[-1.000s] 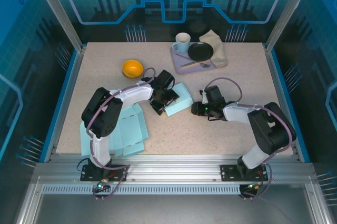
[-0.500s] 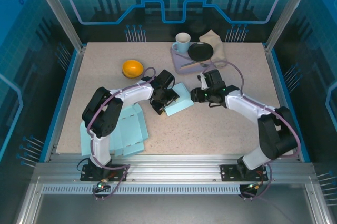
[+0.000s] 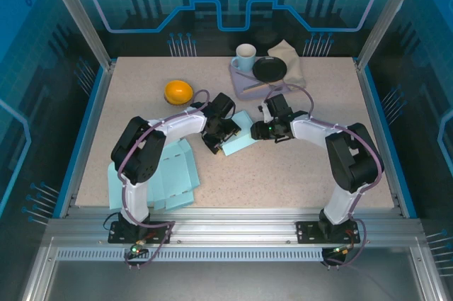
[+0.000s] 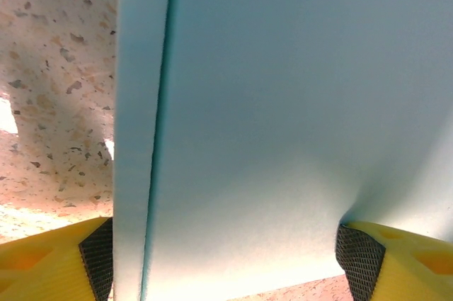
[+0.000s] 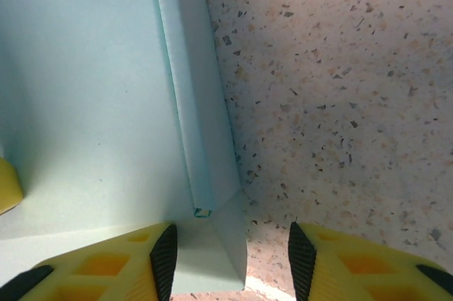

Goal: Fold the paper box

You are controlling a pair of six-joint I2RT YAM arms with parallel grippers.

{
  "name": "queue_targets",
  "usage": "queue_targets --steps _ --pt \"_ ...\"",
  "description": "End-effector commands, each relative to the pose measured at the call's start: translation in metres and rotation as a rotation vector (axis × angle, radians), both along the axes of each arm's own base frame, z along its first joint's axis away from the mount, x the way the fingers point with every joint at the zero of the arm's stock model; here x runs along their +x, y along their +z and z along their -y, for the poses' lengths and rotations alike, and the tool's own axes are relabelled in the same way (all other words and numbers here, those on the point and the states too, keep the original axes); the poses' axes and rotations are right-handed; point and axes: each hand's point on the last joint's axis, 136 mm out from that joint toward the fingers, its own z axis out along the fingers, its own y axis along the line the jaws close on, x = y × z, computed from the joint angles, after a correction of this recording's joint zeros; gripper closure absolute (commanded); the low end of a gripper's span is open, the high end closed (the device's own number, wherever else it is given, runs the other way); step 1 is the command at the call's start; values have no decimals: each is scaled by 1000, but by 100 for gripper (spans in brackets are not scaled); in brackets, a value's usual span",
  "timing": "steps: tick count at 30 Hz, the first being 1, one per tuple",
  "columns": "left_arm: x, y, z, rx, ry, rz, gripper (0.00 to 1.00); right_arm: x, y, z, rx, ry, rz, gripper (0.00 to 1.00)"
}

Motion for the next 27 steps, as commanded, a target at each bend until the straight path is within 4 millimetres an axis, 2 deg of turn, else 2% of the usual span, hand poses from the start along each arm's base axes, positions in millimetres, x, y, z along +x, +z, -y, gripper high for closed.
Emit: queue_targets --steps 1,7,14,19,20,22,27 --pt "-53 -67 -49 224 3 -246 17 -19 -15 0 4 16 -49 52" --pt "-54 -72 -50 228 7 -256 17 -29 -19 1 18 1 -48 55" --pt "-56 -76 -46 209 10 -272 17 -22 -39 -7 50 -2 -49 72" --pt "-57 -77 -45 202 9 -275 18 -17 -47 -20 75 -1 -22 75" --pt "-57 -77 -45 201 10 -277 17 -25 -58 -18 64 2 -39 75" --pt "-57 -77 -44 195 10 -275 17 -27 -63 -22 66 9 -34 75" --pt "-57 -78 -45 203 8 -277 18 -31 -66 -25 38 26 2 73"
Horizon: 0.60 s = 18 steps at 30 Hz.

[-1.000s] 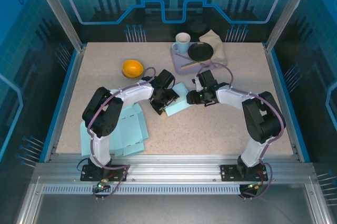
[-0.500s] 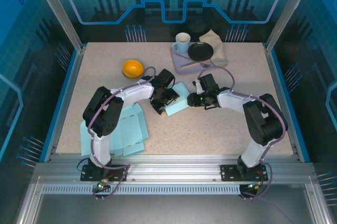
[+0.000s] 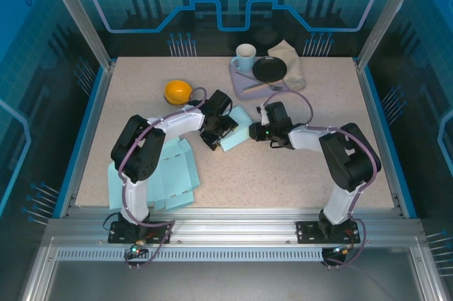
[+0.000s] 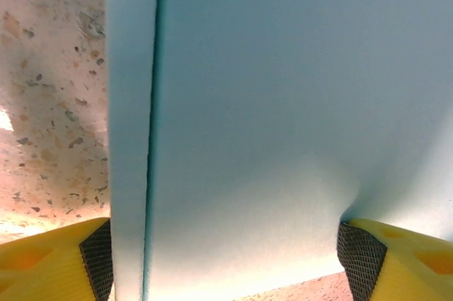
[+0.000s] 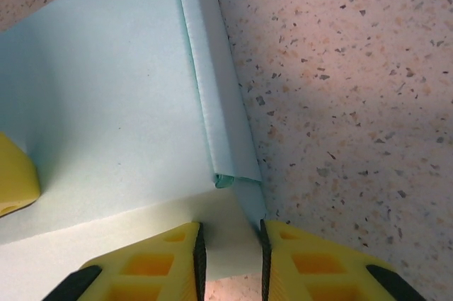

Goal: Fold the paper box

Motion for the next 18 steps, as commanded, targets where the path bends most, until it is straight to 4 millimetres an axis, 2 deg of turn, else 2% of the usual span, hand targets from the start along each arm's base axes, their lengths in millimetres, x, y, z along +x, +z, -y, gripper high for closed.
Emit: queue_targets --steps 1,5,9,11,18 --pt "-73 -76 -37 197 -31 -303 18 -48 -56 -4 -71 44 -172 72" --pt "-74 -77 -39 205 -34 -307 18 -48 -42 -2 -69 39 -150 68" --pt "-70 -76 -45 245 -67 -289 18 -51 -18 4 -85 58 -112 60" --pt "-66 -73 -50 282 -107 -277 18 -51 -3 8 -88 68 -90 60" --pt "-47 -70 -63 408 -328 -181 18 -49 42 38 -66 16 -63 54"
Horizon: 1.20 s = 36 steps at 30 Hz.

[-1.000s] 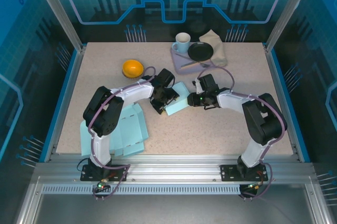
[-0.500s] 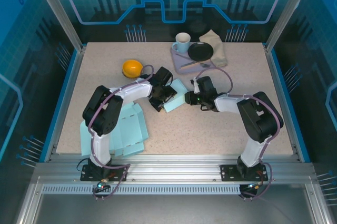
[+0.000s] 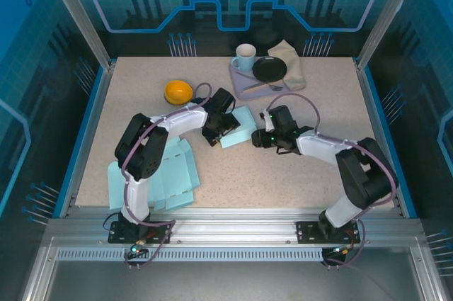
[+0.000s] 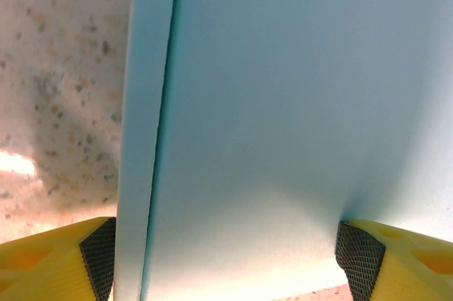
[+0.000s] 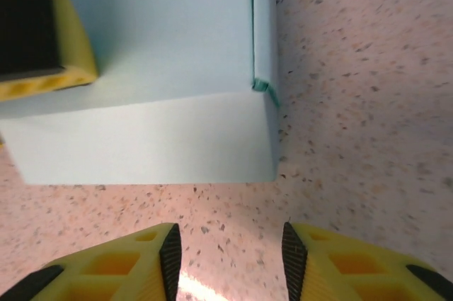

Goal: Fold the paper box

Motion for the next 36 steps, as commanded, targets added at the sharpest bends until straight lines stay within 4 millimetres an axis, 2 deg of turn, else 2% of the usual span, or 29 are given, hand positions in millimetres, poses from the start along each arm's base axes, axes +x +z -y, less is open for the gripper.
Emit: queue_targets --steps 1,4,9,14,21,28,31,34,36 --pt "-59 -72 -63 349 -185 -231 17 -8 17 19 -3 -31 -23 53" --pt "-52 -76 -59 354 -310 -187 17 -8 22 25 2 -65 -42 53" --pt "-41 -71 -30 232 -457 -113 18 -9 19 13 52 -70 -41 54" --pt "-36 -64 -26 232 -512 -102 18 -10 10 -1 87 -77 -31 54" --pt "-46 -74 -24 208 -559 -154 20 -13 -4 -21 66 -43 -39 54" --pt "-53 -77 -28 209 -502 -186 21 -17 -18 -9 -3 -77 -63 54" --pt "-57 -80 -27 189 -480 -202 24 -15 -28 -3 -55 -71 -73 54" --pt "-59 -82 -25 171 -473 -207 25 -9 -36 0 -76 -71 -74 57" --pt "-60 -84 -25 171 -473 -212 25 -4 -41 3 -97 -78 -64 63"
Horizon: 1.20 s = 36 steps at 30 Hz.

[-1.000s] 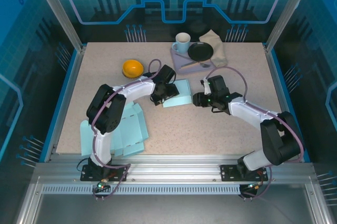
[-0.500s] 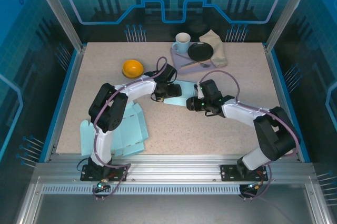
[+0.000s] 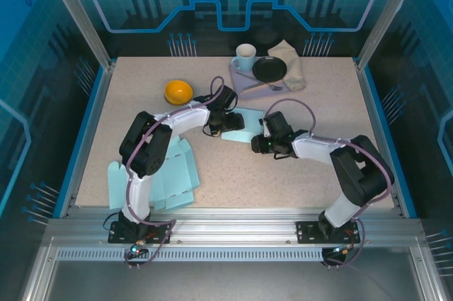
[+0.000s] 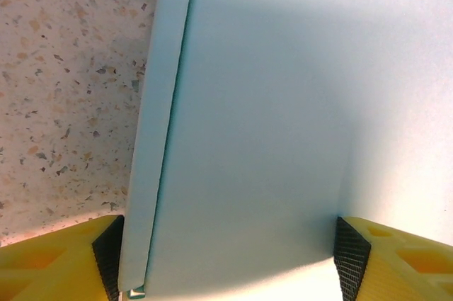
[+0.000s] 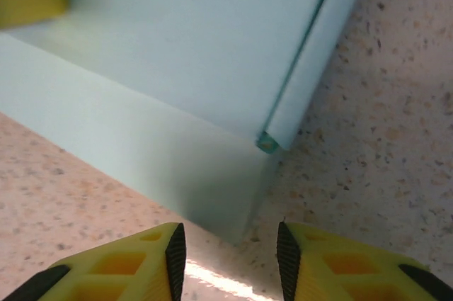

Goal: Fold the paper box

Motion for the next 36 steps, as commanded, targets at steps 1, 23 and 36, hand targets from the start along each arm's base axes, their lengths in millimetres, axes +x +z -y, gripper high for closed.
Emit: queue_targets --steps 1,23,36 --pt "-84 -84 -41 190 -14 -357 25 13 -7 9 -56 -18 19 66" --pt "-89 -85 -46 225 145 -449 25 6 41 -5 45 -61 73 71" --pt "-98 -84 -39 193 148 -496 26 56 10 -14 65 -76 234 73"
